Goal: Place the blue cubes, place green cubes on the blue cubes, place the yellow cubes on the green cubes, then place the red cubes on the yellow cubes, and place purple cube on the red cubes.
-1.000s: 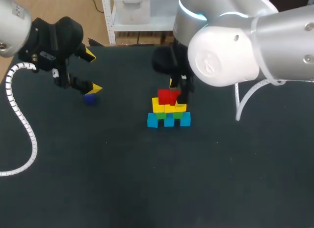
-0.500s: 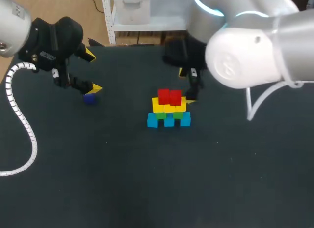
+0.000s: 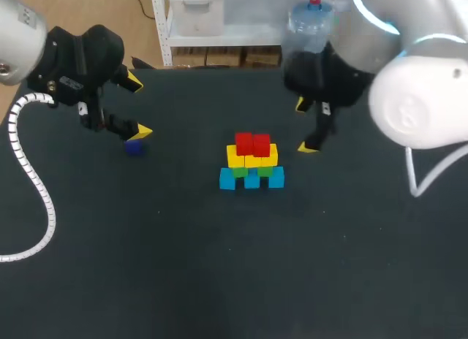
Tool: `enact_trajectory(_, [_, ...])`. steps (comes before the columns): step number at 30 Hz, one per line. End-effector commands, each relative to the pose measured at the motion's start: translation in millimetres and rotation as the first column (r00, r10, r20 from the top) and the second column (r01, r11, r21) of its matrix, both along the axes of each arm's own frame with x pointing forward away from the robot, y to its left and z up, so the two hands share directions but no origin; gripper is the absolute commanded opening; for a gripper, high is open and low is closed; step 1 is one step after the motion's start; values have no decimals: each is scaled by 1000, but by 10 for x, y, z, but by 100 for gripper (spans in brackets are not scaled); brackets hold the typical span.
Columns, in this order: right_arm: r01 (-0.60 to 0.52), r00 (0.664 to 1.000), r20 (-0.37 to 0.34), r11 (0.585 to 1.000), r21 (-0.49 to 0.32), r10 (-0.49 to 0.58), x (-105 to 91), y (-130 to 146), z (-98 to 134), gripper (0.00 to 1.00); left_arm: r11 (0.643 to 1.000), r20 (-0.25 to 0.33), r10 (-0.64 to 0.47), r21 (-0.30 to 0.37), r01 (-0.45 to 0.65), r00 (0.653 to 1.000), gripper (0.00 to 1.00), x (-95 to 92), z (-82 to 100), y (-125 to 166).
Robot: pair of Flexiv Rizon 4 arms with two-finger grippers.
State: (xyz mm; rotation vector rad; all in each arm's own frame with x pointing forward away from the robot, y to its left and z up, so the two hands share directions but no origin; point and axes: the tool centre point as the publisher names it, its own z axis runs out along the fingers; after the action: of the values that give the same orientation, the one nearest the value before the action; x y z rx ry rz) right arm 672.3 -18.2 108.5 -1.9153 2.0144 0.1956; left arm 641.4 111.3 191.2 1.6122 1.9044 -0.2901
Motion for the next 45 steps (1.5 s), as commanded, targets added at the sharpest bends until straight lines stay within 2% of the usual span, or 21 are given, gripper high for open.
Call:
enact_trajectory(1, [-40, 999, -6, 962, 269, 43, -21, -229, -46, 100, 1000, 1, -1, -1, 1, 1000, 100, 2, -6, 4])
enact_trajectory(5, [-63, 998, -4, 932, 358, 68, 26, -341, 18, 100, 1000, 1, -1, -1, 1, 1000, 100, 2, -6, 4])
enact_trajectory(9, [-103, 993, 1, 876, 470, 116, 55, -477, 119, 100, 1000, 1, -1, -1, 1, 1000, 100, 2, -6, 4])
enact_trajectory(13, [-114, 992, 13, 852, 511, 125, 43, -567, 192, 100, 1000, 1, -1, -1, 1, 1000, 100, 2, -6, 4])
enact_trajectory(27, [-99, 994, 5, 860, 500, 111, 58, -585, 155, 100, 1000, 1, -1, -1, 1, 1000, 100, 2, -6, 4])
enact_trajectory(29, [-73, 996, -6, 885, 459, 85, 49, -583, 167, 100, 1000, 1, -1, -1, 1, 1000, 100, 2, -6, 4])
enact_trajectory(45, [-73, 996, -6, 885, 459, 85, 49, -583, 167, 100, 1000, 1, -1, -1, 1, 1000, 100, 2, -6, 4])
